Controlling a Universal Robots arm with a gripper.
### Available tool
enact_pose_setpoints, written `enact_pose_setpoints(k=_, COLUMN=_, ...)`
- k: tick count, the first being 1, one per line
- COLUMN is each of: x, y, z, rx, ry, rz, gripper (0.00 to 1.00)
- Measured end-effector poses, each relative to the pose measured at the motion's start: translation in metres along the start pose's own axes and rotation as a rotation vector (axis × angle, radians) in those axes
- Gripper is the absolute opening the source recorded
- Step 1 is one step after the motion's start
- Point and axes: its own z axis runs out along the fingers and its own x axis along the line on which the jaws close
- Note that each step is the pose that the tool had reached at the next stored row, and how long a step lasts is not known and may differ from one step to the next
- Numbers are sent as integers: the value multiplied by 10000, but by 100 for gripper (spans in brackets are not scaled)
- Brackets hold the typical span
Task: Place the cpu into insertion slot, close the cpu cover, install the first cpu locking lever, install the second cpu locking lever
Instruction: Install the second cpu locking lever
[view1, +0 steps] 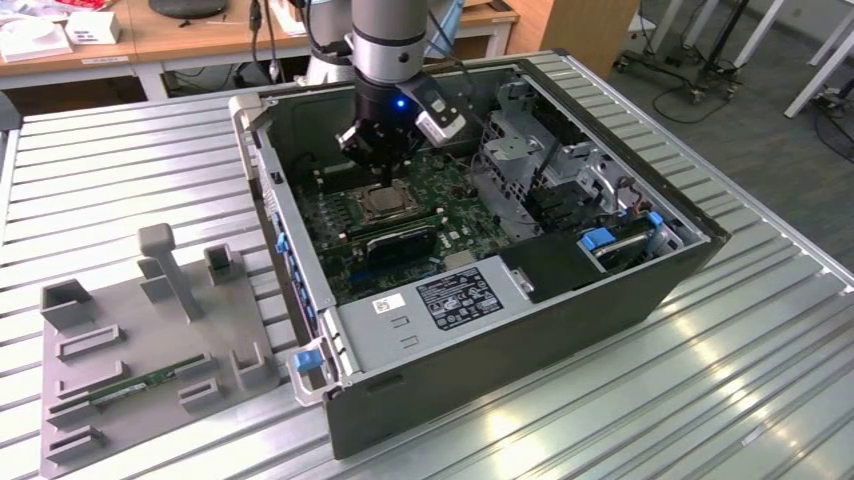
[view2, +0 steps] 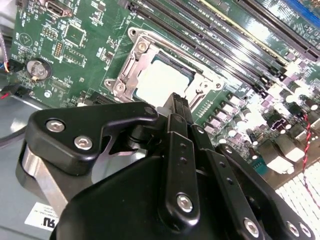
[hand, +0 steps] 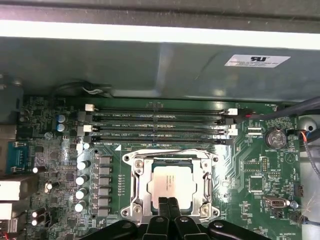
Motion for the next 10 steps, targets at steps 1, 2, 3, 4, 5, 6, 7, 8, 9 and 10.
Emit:
enact_pose_setpoints(k=1, x=0, y=1, z=-12, rx=1, ry=0, rz=0, gripper=11)
enact_pose_setpoints(k=2, x=-1, y=2, z=-28, rx=1, ry=1, rz=0, gripper=11)
enact_pose_setpoints(k=3, x=-2, y=3, z=-42, rx=1, ry=1, rz=0, gripper=11)
enact_pose_setpoints(k=4, x=-2, y=3, z=-47, rx=1, ry=1, rz=0, gripper=11)
enact_pose_setpoints(k=5, x=-2, y=3, z=-46, rx=-1, ry=-1, rz=0, gripper=11)
enact_pose_setpoints(k=6, x=-2, y=3, z=-46, rx=-1, ry=-1, rz=-1, gripper=11)
enact_pose_setpoints(k=7, x=-2, y=3, z=-48, rx=0, ry=0, rz=0, gripper=11)
enact_pose_setpoints(k=8, x=-2, y=3, z=-49, rx=0, ry=0, rz=0, gripper=11)
enact_pose_setpoints(k=9, x=-2, y=3, z=-49, rx=0, ry=0, rz=0, gripper=11)
enact_pose_setpoints(k=10, x=-2, y=3, z=-49, rx=0, ry=0, rz=0, gripper=11)
